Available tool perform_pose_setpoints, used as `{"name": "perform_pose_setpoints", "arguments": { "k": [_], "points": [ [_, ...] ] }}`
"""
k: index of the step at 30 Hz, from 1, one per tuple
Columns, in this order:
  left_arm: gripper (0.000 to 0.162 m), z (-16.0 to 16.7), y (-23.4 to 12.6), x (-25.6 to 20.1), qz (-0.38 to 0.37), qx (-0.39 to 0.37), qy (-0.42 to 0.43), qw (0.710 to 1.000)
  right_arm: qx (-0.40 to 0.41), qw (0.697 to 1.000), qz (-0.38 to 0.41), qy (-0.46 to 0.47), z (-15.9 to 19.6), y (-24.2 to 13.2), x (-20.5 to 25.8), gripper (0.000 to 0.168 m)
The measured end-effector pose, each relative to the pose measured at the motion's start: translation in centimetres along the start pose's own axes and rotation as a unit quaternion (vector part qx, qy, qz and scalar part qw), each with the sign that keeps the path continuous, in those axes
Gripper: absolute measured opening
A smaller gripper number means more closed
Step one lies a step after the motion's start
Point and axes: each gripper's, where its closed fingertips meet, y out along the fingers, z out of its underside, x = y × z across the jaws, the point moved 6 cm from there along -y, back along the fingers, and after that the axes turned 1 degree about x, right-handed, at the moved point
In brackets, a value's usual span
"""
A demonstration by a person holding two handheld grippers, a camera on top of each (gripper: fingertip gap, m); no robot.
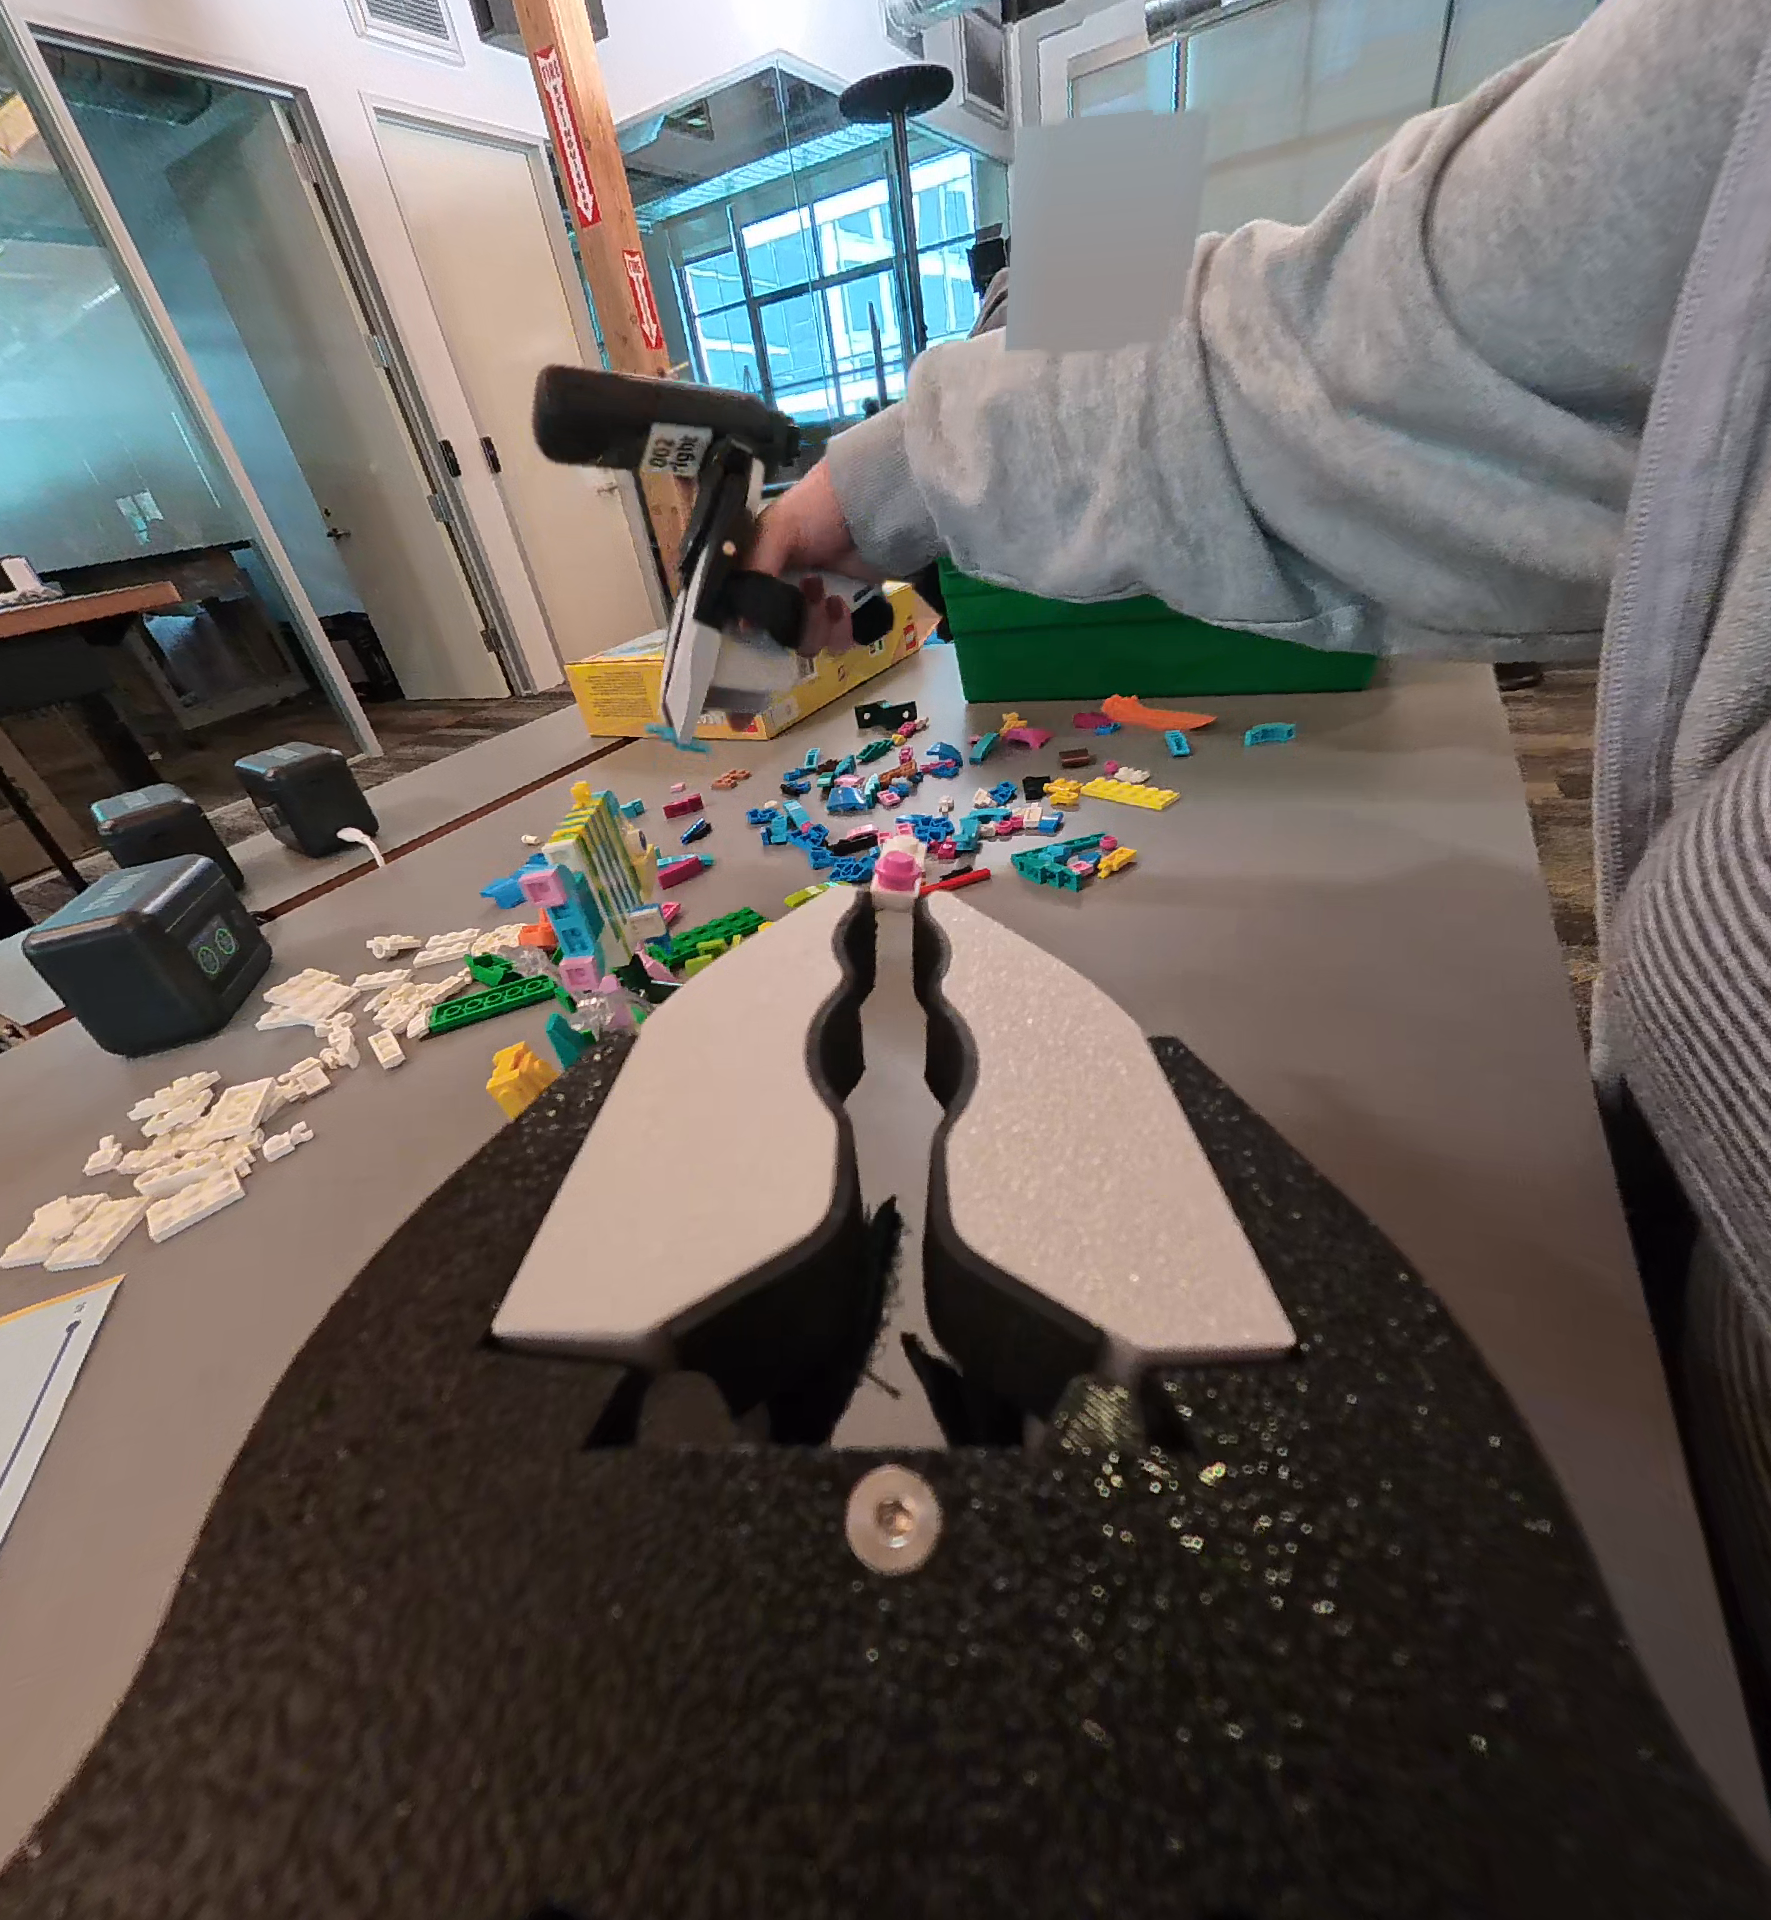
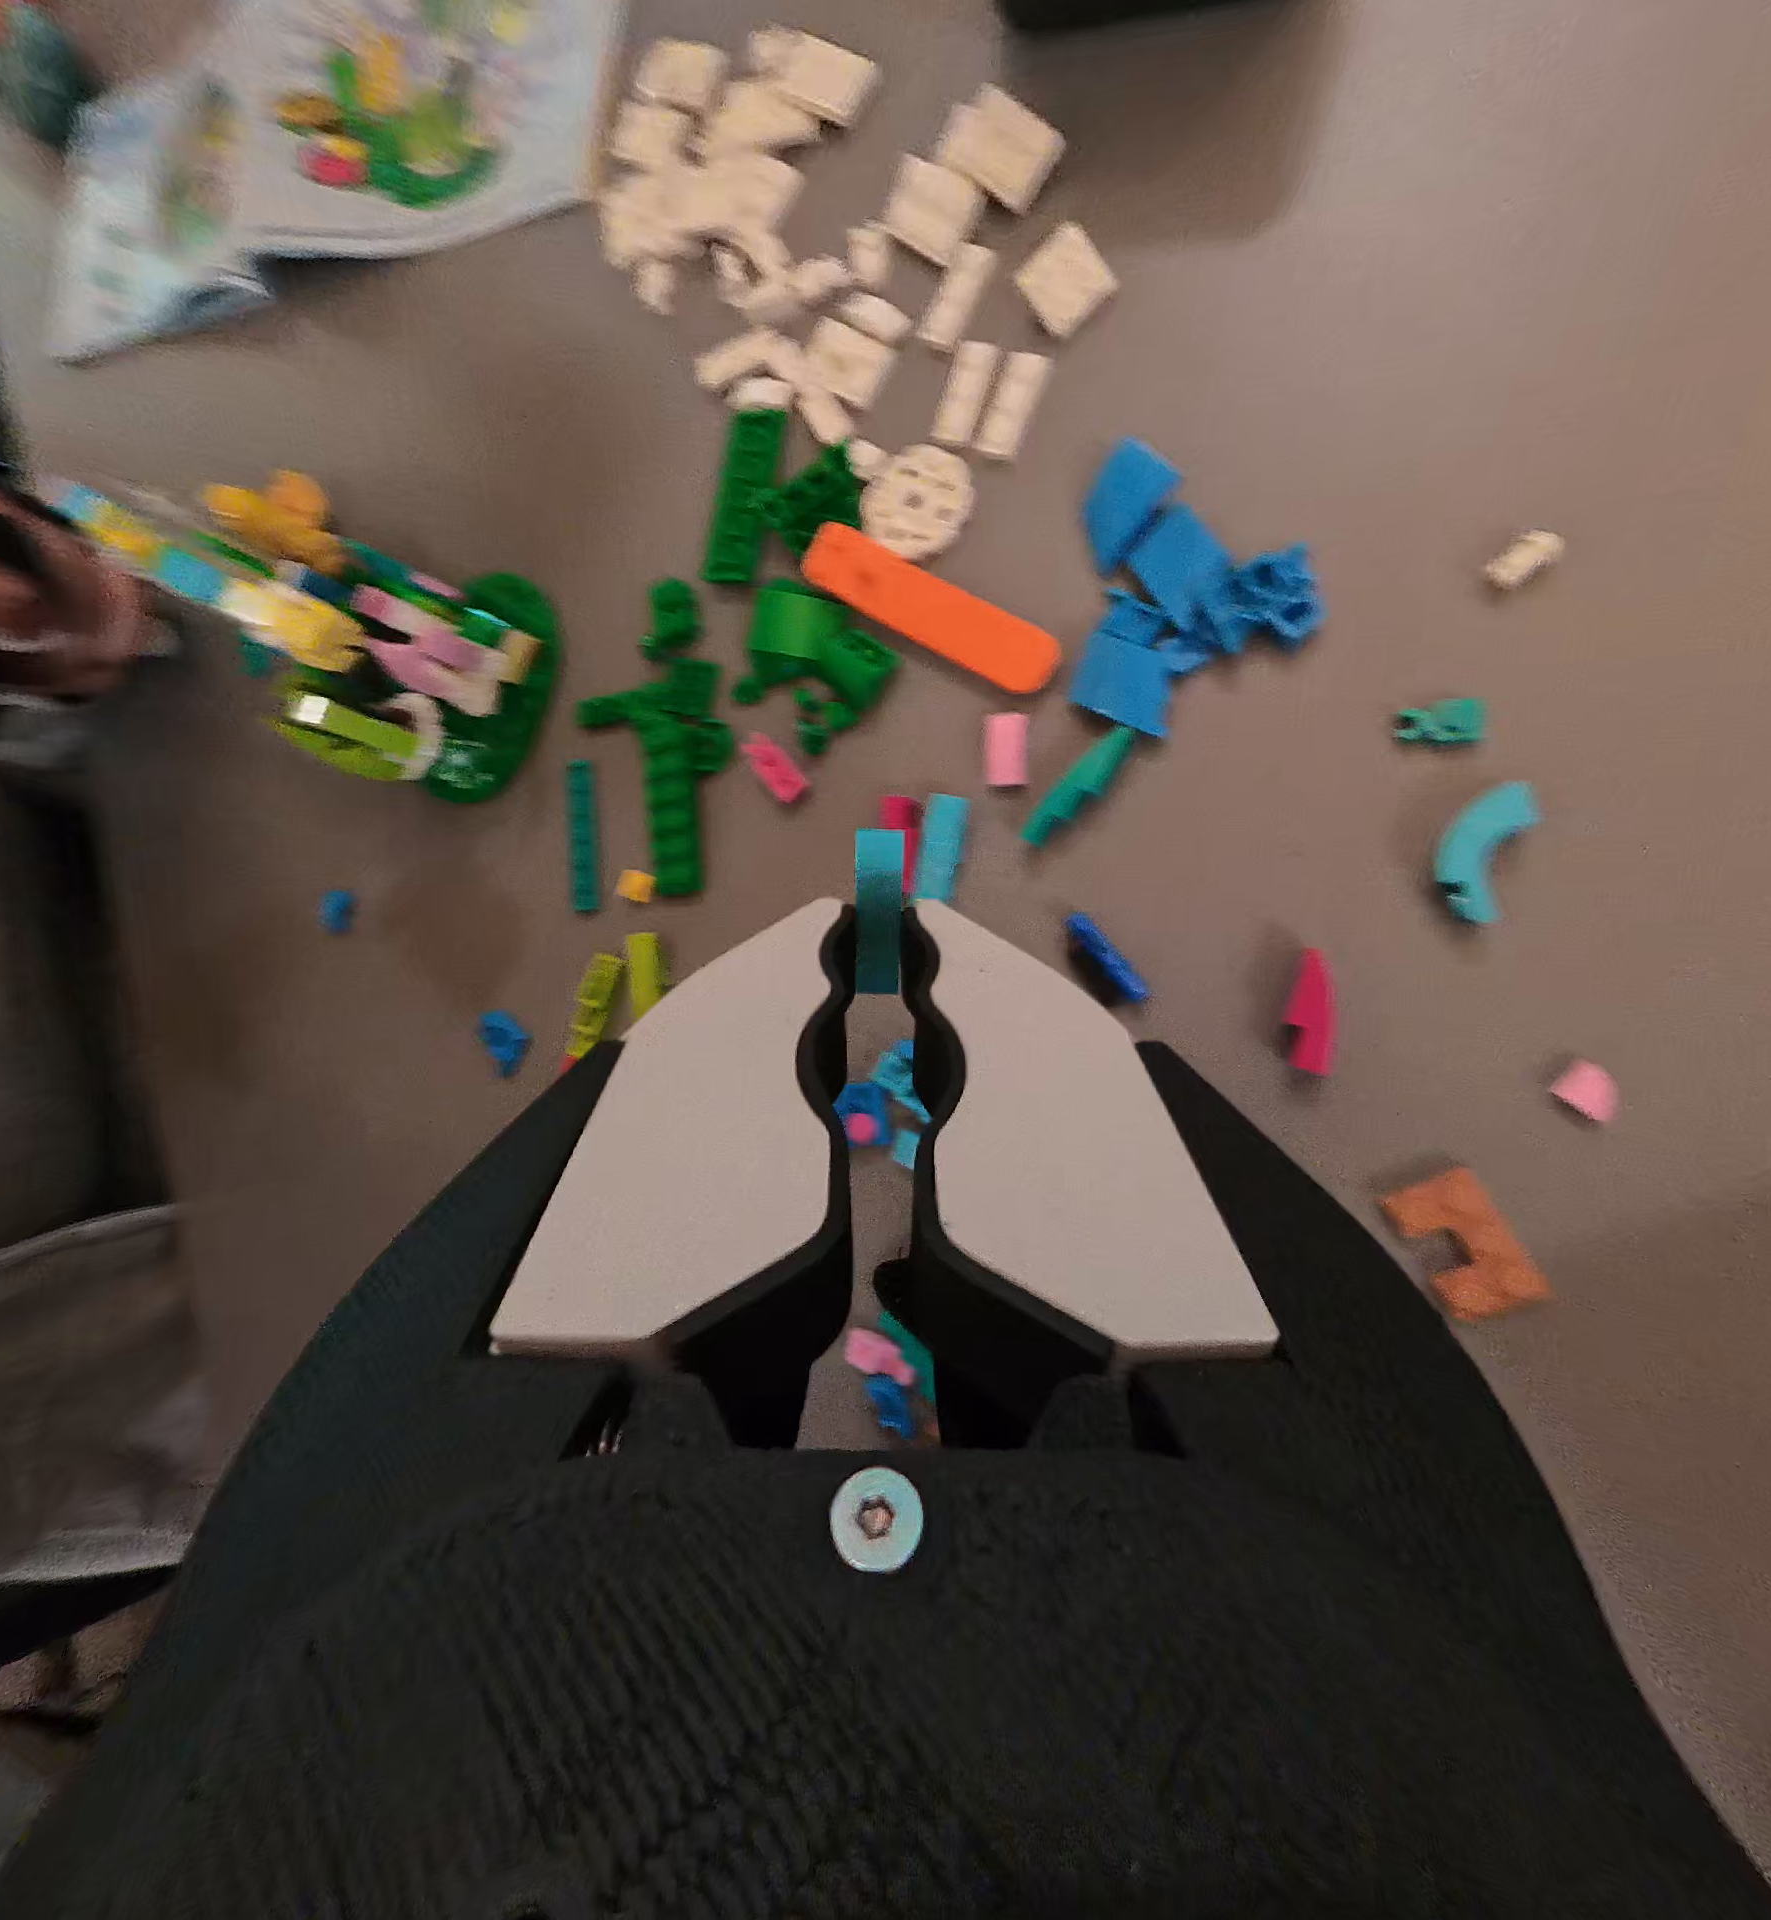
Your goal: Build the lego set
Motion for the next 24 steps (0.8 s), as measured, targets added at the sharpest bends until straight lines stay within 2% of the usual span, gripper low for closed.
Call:
{"name": "perform_pose_setpoints", "arguments": {
  "k": [3,10,17,24],
  "points": [
    [0.006,0.0,0.0,0.0,0.002,-0.001,-0.004,1.000,-0.009,0.999,-0.050,0.012,0.1,-0.3,1.7,0.006],
    [0.006,0.0,0.0,0.1,0.009,-0.002,-0.020,1.000,-0.026,0.997,-0.065,-0.023,0.4,0.1,5.3,0.006],
    [0.006,0.3,-0.4,1.2,0.034,-0.021,-0.129,0.991,0.016,0.979,-0.042,-0.197,0.7,4.2,15.4,0.007],
    [0.006,-0.3,-2.7,0.6,-0.009,-0.006,-0.083,0.996,0.055,0.933,0.030,-0.355,0.6,9.8,22.4,0.006]
  ]
}}
